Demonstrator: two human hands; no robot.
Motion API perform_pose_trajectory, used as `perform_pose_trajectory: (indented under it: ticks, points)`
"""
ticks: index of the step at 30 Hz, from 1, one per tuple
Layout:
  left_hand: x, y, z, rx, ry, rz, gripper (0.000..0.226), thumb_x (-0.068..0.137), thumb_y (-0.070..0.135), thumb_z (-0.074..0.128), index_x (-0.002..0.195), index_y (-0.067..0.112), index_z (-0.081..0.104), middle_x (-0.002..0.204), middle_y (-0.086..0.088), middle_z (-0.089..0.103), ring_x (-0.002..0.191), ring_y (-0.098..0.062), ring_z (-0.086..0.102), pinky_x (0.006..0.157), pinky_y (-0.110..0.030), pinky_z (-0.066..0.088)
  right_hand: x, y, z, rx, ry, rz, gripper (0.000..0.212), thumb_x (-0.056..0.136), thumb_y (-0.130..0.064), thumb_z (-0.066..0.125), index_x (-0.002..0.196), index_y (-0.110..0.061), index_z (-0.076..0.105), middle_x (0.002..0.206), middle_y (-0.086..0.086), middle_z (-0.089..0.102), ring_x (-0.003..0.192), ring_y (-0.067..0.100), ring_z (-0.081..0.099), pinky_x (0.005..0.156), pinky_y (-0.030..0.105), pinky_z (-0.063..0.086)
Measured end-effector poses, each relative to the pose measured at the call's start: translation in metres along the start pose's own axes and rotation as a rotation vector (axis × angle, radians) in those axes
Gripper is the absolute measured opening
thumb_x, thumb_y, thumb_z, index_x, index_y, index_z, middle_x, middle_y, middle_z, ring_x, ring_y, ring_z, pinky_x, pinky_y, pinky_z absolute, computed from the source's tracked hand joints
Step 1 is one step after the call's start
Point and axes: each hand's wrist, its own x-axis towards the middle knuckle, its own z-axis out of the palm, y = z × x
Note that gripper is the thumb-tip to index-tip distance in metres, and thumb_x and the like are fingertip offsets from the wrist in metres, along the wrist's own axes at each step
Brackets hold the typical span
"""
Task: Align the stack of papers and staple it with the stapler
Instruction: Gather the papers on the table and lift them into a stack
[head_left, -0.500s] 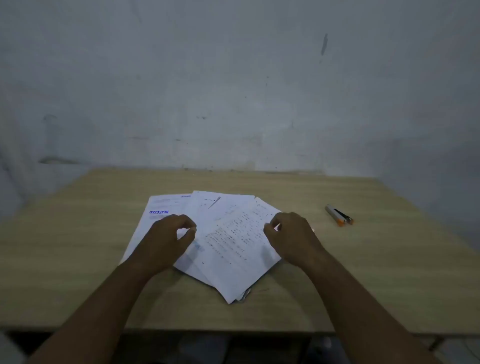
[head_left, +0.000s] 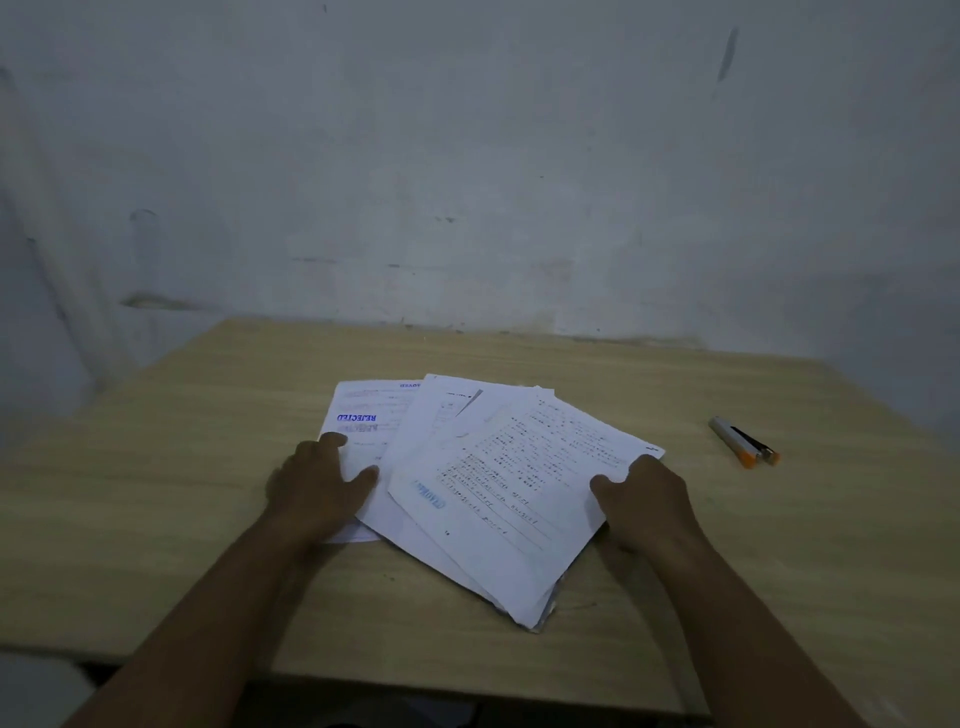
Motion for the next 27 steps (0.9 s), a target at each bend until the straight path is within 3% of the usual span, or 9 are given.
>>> perform_pose_trajectory:
  ticks: [5, 7, 11, 14, 16, 18, 22, 25, 27]
  points:
    - [0.012, -0.01, -0.007, -0.071, 0.052, -0.034, 0.056, 0.087, 0.041, 0.06, 0.135, 0.016, 0.047, 0.134, -0.015, 0.052, 0.12, -0.034, 0.053, 0.101, -0.044, 0.042, 0.011, -0.004, -0.002, 0.054, 0.009, 0.024, 0.026, 0.091, -0.019, 0.057, 0.087, 0.007, 0.061, 0.069, 0.006, 0.055, 0.059, 0.012, 0.049, 0.049, 0.024, 0.037]
    - [0.013, -0.012, -0.007, -0.03, 0.022, 0.014, 0.054, 0.089, 0.038, 0.059, 0.136, 0.016, 0.046, 0.137, -0.013, 0.05, 0.122, -0.033, 0.052, 0.101, -0.043, 0.042, 0.012, -0.009, -0.001, 0.09, -0.004, 0.018, 0.03, 0.093, -0.019, 0.056, 0.102, 0.009, 0.062, 0.078, 0.007, 0.057, 0.063, 0.013, 0.051, 0.052, 0.026, 0.038]
    - [0.021, -0.014, -0.01, 0.013, -0.083, 0.149, 0.049, 0.094, 0.028, 0.056, 0.138, 0.013, 0.045, 0.142, -0.011, 0.045, 0.126, -0.029, 0.049, 0.1, -0.036, 0.039, 0.017, -0.021, -0.002, 0.213, -0.057, 0.054, 0.051, 0.098, -0.022, 0.049, 0.144, -0.003, 0.037, 0.135, 0.011, 0.052, 0.115, 0.026, 0.052, 0.074, 0.023, 0.033]
    - [0.03, -0.017, -0.018, -0.044, -0.073, 0.137, 0.046, 0.094, 0.028, 0.057, 0.135, 0.01, 0.048, 0.136, -0.012, 0.053, 0.12, -0.028, 0.053, 0.089, -0.032, 0.038, 0.02, -0.02, -0.003, 0.267, -0.003, 0.084, 0.041, 0.097, -0.024, 0.048, 0.132, -0.003, 0.046, 0.116, 0.007, 0.056, 0.093, 0.022, 0.05, 0.059, 0.026, 0.034]
    - [0.029, -0.016, -0.017, -0.047, -0.054, 0.121, 0.046, 0.095, 0.028, 0.056, 0.136, 0.01, 0.048, 0.137, -0.012, 0.053, 0.121, -0.028, 0.052, 0.09, -0.033, 0.038, 0.017, -0.022, -0.001, 0.282, 0.0, 0.082, 0.036, 0.098, -0.023, 0.047, 0.128, -0.003, 0.048, 0.114, 0.004, 0.055, 0.091, 0.021, 0.05, 0.064, 0.026, 0.036]
    - [0.025, -0.014, -0.013, -0.014, -0.076, 0.14, 0.048, 0.096, 0.028, 0.053, 0.14, 0.013, 0.044, 0.144, -0.009, 0.047, 0.13, -0.026, 0.047, 0.1, -0.033, 0.036, 0.015, -0.027, 0.002, 0.338, -0.06, 0.076, 0.04, 0.1, -0.018, 0.045, 0.137, -0.003, 0.044, 0.114, 0.002, 0.049, 0.107, 0.026, 0.051, 0.077, 0.024, 0.033]
    - [0.02, -0.007, -0.011, 0.037, -0.115, 0.191, 0.05, 0.098, 0.03, 0.048, 0.145, 0.018, 0.039, 0.149, -0.005, 0.045, 0.132, -0.025, 0.046, 0.103, -0.032, 0.034, 0.019, -0.033, 0.011, 0.479, -0.097, 0.083, 0.055, 0.098, -0.02, 0.046, 0.149, -0.011, 0.028, 0.141, 0.008, 0.047, 0.102, 0.018, 0.043, 0.084, 0.028, 0.034]
    - [0.012, -0.006, -0.013, 0.043, -0.147, 0.203, 0.05, 0.1, 0.035, 0.043, 0.148, 0.021, 0.035, 0.153, 0.0, 0.04, 0.136, -0.021, 0.042, 0.106, -0.032, 0.033, 0.018, -0.034, 0.02, 0.54, -0.089, 0.072, 0.051, 0.097, -0.018, 0.048, 0.146, -0.014, 0.033, 0.123, 0.004, 0.051, 0.09, 0.012, 0.043, 0.072, 0.027, 0.036]
    - [0.01, -0.008, -0.015, 0.023, -0.177, 0.229, 0.05, 0.1, 0.038, 0.043, 0.147, 0.023, 0.036, 0.15, 0.002, 0.043, 0.132, -0.019, 0.045, 0.1, -0.031, 0.036, 0.017, -0.035, 0.025, 0.576, -0.08, 0.067, 0.049, 0.097, -0.016, 0.049, 0.144, -0.016, 0.035, 0.112, -0.001, 0.048, 0.082, 0.01, 0.046, 0.061, 0.025, 0.035]
